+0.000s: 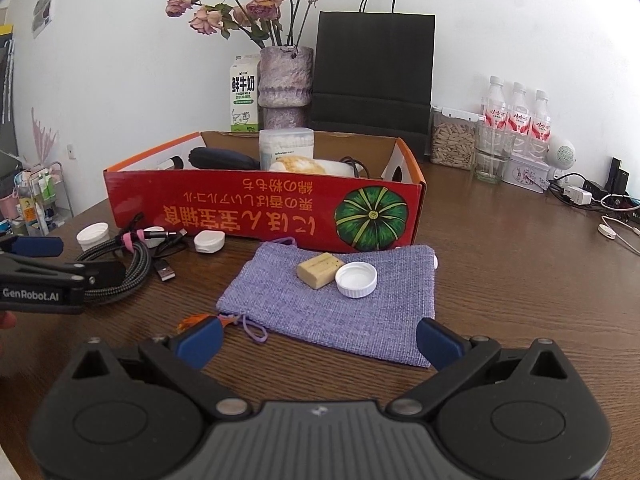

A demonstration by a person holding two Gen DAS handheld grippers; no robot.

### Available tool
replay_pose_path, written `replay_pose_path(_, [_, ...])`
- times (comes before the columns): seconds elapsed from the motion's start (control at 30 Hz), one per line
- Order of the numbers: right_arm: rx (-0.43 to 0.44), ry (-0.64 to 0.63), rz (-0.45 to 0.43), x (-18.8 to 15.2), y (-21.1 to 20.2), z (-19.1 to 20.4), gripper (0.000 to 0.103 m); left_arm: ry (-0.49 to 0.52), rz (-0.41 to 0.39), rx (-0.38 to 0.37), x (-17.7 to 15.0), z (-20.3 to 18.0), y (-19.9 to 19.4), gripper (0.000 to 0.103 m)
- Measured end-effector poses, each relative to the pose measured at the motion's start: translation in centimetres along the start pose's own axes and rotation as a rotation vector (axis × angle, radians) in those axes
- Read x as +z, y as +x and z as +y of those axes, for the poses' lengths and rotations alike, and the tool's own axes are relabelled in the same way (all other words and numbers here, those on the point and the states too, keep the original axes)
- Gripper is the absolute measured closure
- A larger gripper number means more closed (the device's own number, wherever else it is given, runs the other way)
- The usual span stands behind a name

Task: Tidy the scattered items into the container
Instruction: 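Grasp the braided black-white cable with the left tool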

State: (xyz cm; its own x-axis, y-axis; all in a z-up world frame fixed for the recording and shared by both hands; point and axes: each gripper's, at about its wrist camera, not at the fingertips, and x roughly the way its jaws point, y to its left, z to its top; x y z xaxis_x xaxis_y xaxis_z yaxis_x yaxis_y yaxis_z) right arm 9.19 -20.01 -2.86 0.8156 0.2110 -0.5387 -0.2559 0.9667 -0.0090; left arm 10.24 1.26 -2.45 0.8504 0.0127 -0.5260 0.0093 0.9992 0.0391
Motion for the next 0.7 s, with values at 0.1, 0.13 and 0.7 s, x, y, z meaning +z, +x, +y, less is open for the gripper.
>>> replay_pose_path(0.1, [0.005, 0.003, 0.009, 0.0, 0.1, 0.0, 0.0, 0.016, 0.037, 0.015, 0.3, -0.4, 0.7, 0.0])
replay_pose_path(0.13, [0.005, 0.004, 0.011, 0.0, 0.2, -0.1, 0.0, 0.027, 0.055, 0.018, 0.4, -0.6, 1.0, 0.0])
replay_pose_path(0.7, [0.01, 0.011, 0.016, 0.0, 0.3, -0.1, 0.0, -0.038, 0.143, -0.008, 1.3, 0.4, 3.0, 0.01])
